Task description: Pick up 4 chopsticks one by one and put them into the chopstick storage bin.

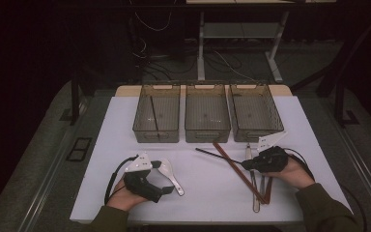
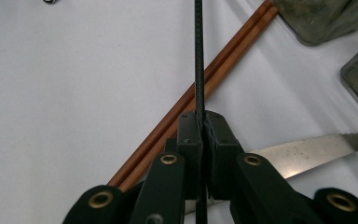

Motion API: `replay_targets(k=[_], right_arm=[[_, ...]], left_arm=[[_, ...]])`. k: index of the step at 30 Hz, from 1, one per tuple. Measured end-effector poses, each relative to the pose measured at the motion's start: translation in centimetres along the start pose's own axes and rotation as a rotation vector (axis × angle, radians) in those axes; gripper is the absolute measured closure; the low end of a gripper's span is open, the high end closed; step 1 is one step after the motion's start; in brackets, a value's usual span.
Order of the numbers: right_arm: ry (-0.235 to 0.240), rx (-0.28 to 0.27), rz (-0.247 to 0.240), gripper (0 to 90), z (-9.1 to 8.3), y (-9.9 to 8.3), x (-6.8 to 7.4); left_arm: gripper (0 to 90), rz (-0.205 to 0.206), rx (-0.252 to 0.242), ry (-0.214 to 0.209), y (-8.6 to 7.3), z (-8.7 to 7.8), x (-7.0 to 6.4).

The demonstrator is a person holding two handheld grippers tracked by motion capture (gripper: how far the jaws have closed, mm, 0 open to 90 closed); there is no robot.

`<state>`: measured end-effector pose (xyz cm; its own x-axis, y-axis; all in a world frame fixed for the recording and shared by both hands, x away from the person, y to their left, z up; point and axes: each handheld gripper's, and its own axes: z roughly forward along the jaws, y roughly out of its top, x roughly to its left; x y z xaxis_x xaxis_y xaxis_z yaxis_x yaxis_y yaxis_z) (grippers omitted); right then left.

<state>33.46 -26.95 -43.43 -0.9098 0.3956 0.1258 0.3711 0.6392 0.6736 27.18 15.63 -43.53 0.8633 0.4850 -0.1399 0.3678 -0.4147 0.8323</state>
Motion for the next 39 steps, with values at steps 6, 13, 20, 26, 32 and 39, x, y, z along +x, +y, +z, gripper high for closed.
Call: replay_targets(k=[6,13,20,26,32,39], right_arm=[[-0.013,-0.014,0.004,85.4,-0.6,0.0,0.2],[-0.021,-0.036,0.020,85.3,-1.2,0.2,0.4],[-0.010,-0.057,0.041,85.3,-1.4,0.2,0.2],[-0.008,-0.088,0.051,85.3,-1.8,0.5,0.5],[-0.012,-0.113,0.063,85.3,-2.1,1.4,0.3],[-0.024,-0.116,0.068,85.3,-1.8,2.4,-0.1]], left_arm=[[0.0,0.006,0.002,0.008,-0.1,0.0,-0.2],[0.0,-0.002,-0.008,0.031,-0.2,-0.2,0.0],[0.0,-0.022,-0.011,0.033,-0.5,-0.3,0.3],[0.0,-0.021,-0.020,0.025,-0.4,-0.3,0.2],[0.0,-0.025,-0.024,0.034,-0.4,-0.5,0.1],[0.0,-0.030,-0.025,0.046,-0.6,-1.0,-0.1]])
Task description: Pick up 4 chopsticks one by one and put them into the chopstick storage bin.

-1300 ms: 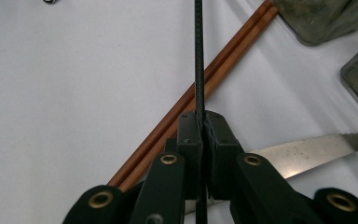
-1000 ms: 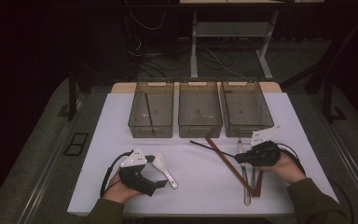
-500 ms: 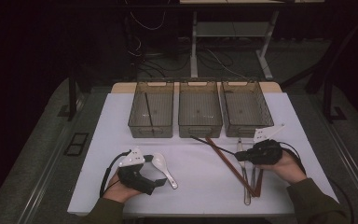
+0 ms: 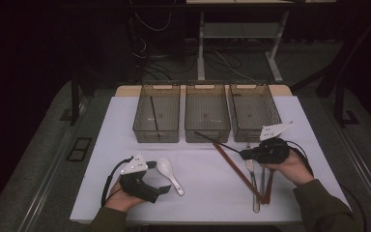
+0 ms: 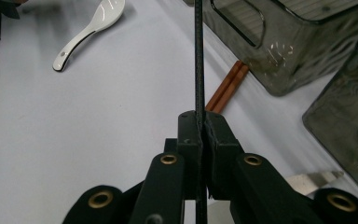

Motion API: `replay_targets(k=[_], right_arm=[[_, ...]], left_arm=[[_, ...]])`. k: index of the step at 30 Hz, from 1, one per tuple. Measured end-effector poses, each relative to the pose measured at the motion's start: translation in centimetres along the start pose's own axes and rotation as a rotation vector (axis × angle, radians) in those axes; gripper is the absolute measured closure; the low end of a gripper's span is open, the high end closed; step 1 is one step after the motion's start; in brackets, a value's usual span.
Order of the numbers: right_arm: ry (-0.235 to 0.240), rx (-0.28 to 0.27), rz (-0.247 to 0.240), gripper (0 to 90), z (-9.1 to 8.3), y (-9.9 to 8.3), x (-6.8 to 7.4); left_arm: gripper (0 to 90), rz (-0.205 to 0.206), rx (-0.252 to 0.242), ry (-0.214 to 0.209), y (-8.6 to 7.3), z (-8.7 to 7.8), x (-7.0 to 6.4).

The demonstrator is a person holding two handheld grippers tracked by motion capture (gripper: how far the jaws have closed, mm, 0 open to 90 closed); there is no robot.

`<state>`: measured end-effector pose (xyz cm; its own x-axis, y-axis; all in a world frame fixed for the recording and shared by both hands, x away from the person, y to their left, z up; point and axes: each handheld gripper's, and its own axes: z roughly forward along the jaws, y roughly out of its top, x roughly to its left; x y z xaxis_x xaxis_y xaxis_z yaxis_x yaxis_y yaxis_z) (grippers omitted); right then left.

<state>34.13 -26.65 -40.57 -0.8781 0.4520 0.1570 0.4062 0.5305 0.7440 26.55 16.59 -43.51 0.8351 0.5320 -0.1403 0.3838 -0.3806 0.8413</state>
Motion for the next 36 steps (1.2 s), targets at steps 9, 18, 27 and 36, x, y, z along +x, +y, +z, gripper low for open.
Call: replay_targets(k=[9,18,27,36], right_arm=[[-0.025,0.006,-0.009,85.3,0.3,1.3,0.3],[-0.045,-0.009,-0.007,85.3,0.5,2.5,0.3],[-0.069,-0.002,0.018,85.3,0.9,3.6,-0.2],[-0.081,0.010,0.027,85.3,1.9,5.0,-0.2]], left_arm=[[0.0,0.004,0.001,0.005,-0.1,-0.2,-0.3],[0.0,0.002,-0.001,0.004,-0.1,-0.1,-0.3],[0.0,0.001,-0.003,0.002,-0.1,-0.1,-0.3],[0.0,0.003,-0.003,-0.004,0.0,0.0,-0.4]])
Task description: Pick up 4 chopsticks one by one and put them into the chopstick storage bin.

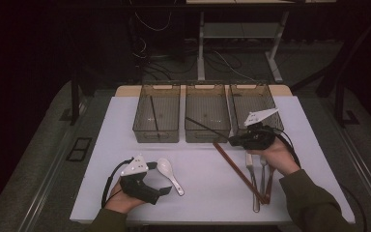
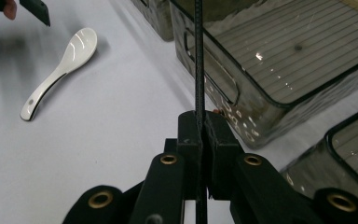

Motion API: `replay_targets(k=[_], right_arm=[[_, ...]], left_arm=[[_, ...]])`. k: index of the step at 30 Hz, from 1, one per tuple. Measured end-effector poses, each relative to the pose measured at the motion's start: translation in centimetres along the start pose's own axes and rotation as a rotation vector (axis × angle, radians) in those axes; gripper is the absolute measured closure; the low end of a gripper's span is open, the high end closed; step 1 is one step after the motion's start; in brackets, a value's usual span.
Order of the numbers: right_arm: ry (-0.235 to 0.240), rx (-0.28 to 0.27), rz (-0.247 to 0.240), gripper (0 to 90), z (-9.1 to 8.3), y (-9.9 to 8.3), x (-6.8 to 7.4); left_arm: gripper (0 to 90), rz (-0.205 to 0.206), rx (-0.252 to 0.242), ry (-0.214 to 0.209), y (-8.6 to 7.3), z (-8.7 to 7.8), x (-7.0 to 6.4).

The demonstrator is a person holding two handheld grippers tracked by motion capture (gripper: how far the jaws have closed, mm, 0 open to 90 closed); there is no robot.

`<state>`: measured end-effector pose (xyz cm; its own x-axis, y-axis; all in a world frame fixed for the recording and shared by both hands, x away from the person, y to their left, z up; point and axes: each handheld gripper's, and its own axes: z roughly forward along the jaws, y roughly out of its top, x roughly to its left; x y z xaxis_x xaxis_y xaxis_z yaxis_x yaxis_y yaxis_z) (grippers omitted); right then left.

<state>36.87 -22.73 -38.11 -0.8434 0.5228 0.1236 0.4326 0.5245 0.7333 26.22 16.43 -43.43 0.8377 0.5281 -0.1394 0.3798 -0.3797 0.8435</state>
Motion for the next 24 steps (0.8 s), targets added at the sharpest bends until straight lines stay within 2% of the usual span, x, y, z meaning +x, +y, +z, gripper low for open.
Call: replay_targets(k=[24], right_arm=[[-0.022,0.018,0.026,85.3,2.4,4.7,-0.4]], left_arm=[[0.0,0.006,0.004,0.001,0.0,0.1,0.0]])
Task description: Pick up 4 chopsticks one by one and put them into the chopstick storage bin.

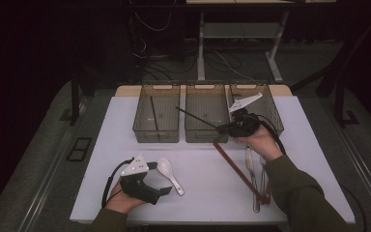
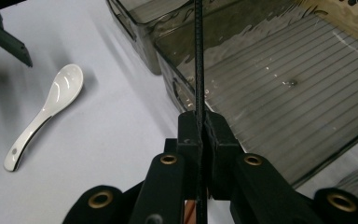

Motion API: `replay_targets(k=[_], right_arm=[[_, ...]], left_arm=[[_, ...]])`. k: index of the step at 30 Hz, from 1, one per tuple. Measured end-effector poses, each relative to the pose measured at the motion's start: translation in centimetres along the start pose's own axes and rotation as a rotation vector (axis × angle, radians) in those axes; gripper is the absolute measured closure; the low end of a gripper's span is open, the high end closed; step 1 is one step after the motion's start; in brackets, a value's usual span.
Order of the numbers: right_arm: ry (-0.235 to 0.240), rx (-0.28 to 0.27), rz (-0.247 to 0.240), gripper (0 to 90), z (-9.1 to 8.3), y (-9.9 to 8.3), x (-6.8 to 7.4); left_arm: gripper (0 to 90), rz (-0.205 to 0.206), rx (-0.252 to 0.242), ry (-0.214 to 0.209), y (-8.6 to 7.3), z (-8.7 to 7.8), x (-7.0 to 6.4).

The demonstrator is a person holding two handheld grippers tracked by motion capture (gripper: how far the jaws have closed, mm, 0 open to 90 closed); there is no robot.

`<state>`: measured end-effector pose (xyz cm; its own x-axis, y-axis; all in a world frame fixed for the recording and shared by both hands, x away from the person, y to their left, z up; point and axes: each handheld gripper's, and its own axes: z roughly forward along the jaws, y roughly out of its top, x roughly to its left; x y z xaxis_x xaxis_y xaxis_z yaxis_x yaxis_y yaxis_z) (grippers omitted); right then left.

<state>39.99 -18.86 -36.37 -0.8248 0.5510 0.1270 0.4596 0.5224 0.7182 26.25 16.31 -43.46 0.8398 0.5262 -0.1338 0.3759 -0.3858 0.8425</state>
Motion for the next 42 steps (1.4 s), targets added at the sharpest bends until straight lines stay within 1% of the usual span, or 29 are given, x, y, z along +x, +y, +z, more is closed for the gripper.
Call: replay_targets(k=[3,8,12,14,16,18,19,20,28,29,31,34,35,38,42], right_arm=[[-0.003,-0.002,0.003,85.3,0.3,0.5,0.0],[-0.017,0.012,0.012,85.3,1.1,1.8,0.2],[-0.027,0.024,0.005,85.3,1.8,3.1,0.3],[-0.030,0.030,0.020,85.3,2.2,3.7,0.3],[-0.038,0.032,0.013,85.3,2.6,4.2,0.2],[-0.041,0.032,0.024,85.3,3.2,4.7,0.0],[-0.045,0.034,0.027,85.3,3.4,4.9,0.0],[-0.047,0.033,0.023,85.3,3.7,5.1,-0.1],[-0.058,0.047,0.054,85.3,5.8,7.0,-0.3],[-0.064,0.050,0.060,85.3,6.0,7.2,-0.4],[-0.061,0.048,0.066,85.3,6.6,7.7,-0.4],[-0.068,0.057,0.063,85.3,7.5,8.5,-0.3],[-0.069,0.057,0.066,85.3,7.8,8.8,-0.3],[-0.078,0.079,0.066,85.3,8.8,9.6,0.0],[-0.082,0.086,0.075,85.3,10.1,10.6,0.3]], left_arm=[[0.0,-0.003,-0.003,0.001,0.0,0.0,0.0],[0.0,-0.002,-0.001,0.001,0.0,0.0,0.0],[0.0,-0.004,-0.002,0.003,0.0,-0.1,0.1],[0.0,-0.003,-0.006,0.004,0.0,-0.1,0.1],[0.0,-0.005,-0.009,0.004,0.0,-0.1,0.1],[0.0,-0.007,-0.011,0.008,0.0,-0.1,0.1],[0.0,0.000,-0.006,0.007,0.0,-0.2,0.2],[0.0,-0.005,-0.008,0.006,0.0,-0.2,0.2],[0.0,-0.004,-0.004,0.007,0.0,-0.1,0.1],[0.0,-0.001,0.001,0.006,0.0,-0.1,0.2],[0.0,0.000,0.000,-0.002,0.0,0.0,0.1],[0.0,0.002,-0.001,-0.005,0.0,0.0,0.2],[0.0,-0.006,-0.009,-0.006,0.0,0.0,0.1],[0.0,-0.003,-0.005,-0.011,0.0,0.0,0.2],[0.0,0.004,0.002,-0.016,0.0,0.0,0.1]])
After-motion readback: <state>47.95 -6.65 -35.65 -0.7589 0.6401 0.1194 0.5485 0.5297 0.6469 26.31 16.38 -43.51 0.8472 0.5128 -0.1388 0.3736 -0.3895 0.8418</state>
